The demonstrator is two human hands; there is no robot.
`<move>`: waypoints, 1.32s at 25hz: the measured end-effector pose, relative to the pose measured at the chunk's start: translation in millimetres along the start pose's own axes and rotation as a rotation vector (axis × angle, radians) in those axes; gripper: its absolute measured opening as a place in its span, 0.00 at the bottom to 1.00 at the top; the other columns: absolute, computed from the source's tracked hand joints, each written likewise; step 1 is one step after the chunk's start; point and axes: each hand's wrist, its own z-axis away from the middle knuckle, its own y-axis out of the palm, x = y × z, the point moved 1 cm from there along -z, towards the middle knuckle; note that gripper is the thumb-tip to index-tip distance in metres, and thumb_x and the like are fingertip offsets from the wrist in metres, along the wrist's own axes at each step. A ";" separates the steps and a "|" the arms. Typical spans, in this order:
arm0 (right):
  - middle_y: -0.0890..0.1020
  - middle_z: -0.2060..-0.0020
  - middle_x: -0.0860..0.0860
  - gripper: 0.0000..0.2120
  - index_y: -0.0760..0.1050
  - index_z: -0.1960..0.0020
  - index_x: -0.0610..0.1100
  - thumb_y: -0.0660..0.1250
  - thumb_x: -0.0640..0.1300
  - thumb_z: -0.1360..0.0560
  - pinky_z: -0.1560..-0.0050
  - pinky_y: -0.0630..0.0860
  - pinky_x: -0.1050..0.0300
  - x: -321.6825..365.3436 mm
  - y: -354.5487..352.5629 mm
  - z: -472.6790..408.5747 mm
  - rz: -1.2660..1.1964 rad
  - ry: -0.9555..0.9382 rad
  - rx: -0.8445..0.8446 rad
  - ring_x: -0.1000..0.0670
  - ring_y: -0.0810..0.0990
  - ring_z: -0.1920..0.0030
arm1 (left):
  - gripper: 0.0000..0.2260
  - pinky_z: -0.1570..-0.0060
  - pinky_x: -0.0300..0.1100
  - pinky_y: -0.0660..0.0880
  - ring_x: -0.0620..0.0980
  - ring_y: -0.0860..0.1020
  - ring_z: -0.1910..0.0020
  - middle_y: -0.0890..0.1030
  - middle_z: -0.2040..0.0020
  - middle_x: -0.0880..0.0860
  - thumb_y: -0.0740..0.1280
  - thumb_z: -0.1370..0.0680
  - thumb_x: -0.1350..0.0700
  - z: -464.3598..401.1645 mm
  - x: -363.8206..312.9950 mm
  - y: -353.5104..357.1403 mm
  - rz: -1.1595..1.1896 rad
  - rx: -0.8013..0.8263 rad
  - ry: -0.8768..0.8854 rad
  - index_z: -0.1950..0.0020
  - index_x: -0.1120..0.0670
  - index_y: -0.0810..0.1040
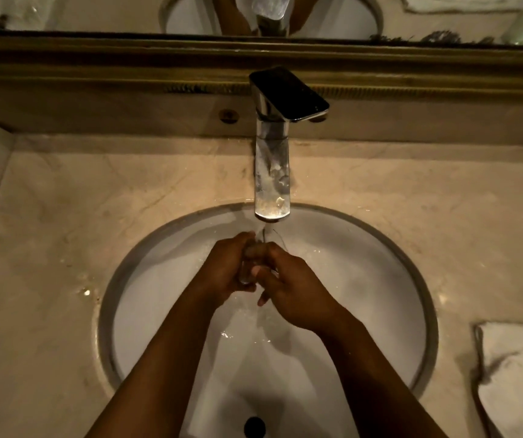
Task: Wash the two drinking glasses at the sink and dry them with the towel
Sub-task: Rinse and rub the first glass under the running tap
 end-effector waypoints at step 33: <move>0.76 0.43 0.58 0.19 0.73 0.32 0.56 0.63 0.58 0.22 0.39 0.74 0.56 12.7 -35.6 88.9 0.099 0.290 -0.604 0.55 0.76 0.40 | 0.27 0.31 0.56 0.74 0.59 0.83 0.38 0.84 0.38 0.61 0.66 0.23 0.35 62.0 31.0 91.7 0.577 0.303 -0.167 0.40 0.57 0.86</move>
